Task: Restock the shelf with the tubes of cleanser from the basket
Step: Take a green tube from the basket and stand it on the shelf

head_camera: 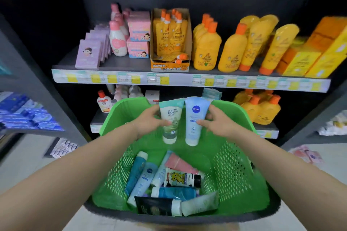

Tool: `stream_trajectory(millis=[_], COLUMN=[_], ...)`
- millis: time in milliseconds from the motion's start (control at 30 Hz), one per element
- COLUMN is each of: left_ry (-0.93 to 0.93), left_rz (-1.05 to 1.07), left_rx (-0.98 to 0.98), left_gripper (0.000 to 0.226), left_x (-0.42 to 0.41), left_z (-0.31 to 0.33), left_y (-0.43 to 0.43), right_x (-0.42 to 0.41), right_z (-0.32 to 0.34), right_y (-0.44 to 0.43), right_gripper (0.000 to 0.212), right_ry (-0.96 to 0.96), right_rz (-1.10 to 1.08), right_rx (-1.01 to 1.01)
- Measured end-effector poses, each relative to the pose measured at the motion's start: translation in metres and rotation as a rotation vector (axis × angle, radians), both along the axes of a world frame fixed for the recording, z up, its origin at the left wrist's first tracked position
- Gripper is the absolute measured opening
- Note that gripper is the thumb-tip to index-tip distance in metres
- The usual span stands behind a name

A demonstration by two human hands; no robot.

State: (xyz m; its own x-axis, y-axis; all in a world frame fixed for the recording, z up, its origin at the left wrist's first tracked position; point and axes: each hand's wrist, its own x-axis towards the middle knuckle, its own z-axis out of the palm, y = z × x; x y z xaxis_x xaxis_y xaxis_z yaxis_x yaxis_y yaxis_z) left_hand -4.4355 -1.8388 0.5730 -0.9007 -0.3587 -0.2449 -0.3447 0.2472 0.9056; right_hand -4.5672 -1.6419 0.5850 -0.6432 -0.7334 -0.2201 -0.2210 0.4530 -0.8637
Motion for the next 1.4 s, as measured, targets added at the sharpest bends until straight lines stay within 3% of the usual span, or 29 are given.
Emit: stream_trajectory(millis=[800,1400], left_ry=[0.646,0.786], left_rz=[0.272,0.219], left_rx=[0.102,0.020], left_gripper=[0.026,0.027], left_x=[-0.019,-0.036], left_z=[0.166,0.265], left_y=[0.025,0.026], right_x=[-0.004,-0.009], right_z=[0.184,0.264], right_y=[0.005,0.008], right_gripper=[0.029,0.028], right_ry=[0.276,0.396], right_rz=[-0.151,-0.179], right_rx=[-0.426,-0.506])
